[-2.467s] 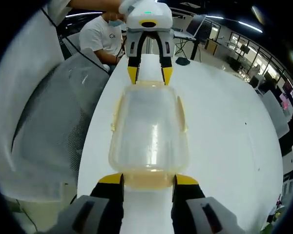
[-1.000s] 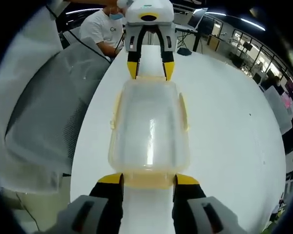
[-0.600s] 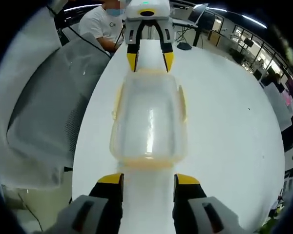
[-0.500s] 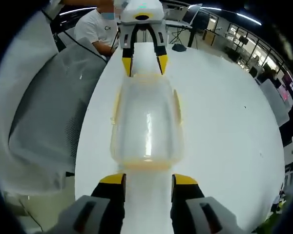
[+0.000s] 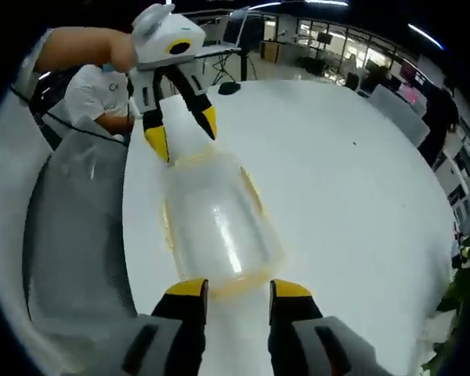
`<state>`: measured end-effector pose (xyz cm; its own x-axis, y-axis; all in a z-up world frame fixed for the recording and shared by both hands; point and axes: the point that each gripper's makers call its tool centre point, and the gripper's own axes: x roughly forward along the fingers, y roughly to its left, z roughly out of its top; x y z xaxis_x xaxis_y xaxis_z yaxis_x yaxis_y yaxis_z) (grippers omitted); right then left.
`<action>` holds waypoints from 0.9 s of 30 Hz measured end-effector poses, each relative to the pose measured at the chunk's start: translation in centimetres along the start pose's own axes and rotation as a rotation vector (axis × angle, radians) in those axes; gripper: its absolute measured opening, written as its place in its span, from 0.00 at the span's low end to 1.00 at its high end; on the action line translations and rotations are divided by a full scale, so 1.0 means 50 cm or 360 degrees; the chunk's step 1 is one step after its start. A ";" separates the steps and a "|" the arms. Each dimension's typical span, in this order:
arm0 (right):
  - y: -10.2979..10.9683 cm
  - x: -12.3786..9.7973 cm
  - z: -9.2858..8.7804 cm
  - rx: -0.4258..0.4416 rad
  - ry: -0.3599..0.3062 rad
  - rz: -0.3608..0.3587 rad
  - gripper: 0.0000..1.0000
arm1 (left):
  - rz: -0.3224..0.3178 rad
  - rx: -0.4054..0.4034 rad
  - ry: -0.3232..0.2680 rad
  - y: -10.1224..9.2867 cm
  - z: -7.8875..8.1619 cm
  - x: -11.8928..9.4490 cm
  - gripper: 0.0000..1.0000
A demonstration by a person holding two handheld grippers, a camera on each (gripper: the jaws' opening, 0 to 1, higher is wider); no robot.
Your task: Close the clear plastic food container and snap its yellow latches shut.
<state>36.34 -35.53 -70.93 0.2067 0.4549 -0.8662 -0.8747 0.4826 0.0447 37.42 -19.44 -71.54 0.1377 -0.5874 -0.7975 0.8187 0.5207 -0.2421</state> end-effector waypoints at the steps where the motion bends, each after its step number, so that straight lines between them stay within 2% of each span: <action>1: -0.001 0.001 0.005 0.0068 -0.0024 -0.0011 0.28 | 0.0005 -0.0065 -0.0026 0.002 0.002 0.001 0.45; 3: -0.001 0.004 0.003 0.0227 -0.0016 -0.0014 0.27 | 0.0036 -0.0196 -0.0034 0.008 -0.001 0.002 0.42; 6: -0.003 0.014 -0.006 0.0353 0.0016 -0.0024 0.27 | 0.0070 -0.0358 -0.0062 0.010 -0.004 0.007 0.41; 9: -0.011 0.022 -0.013 0.0398 0.0042 -0.0071 0.28 | 0.0117 -0.0346 -0.0058 0.011 -0.007 0.015 0.39; 13: -0.006 0.030 -0.013 0.0521 0.0032 -0.0050 0.27 | 0.0118 -0.0402 -0.0052 0.001 -0.006 0.024 0.39; 16: -0.012 0.040 -0.016 0.0540 0.0044 -0.0066 0.27 | 0.0090 -0.0454 -0.0067 -0.008 -0.002 0.030 0.38; 20: -0.010 0.046 -0.013 0.0604 0.0052 -0.0055 0.26 | 0.0114 -0.0487 -0.0024 -0.008 -0.012 0.044 0.35; 24: -0.001 0.048 -0.007 0.0583 0.0059 -0.0032 0.23 | 0.0126 -0.0485 -0.0029 -0.012 -0.011 0.049 0.37; 25: -0.001 0.048 -0.006 0.0576 0.0065 -0.0036 0.23 | 0.0128 -0.0542 -0.0037 -0.012 -0.009 0.049 0.37; 27: -0.001 0.048 -0.008 0.0580 0.0068 -0.0039 0.23 | 0.0128 -0.0550 -0.0037 -0.011 -0.008 0.048 0.36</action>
<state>36.72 -34.77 -73.19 0.2004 0.4118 -0.8890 -0.6546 0.7314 0.1912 37.06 -20.88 -73.56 0.2100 -0.5478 -0.8098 0.5681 0.7425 -0.3550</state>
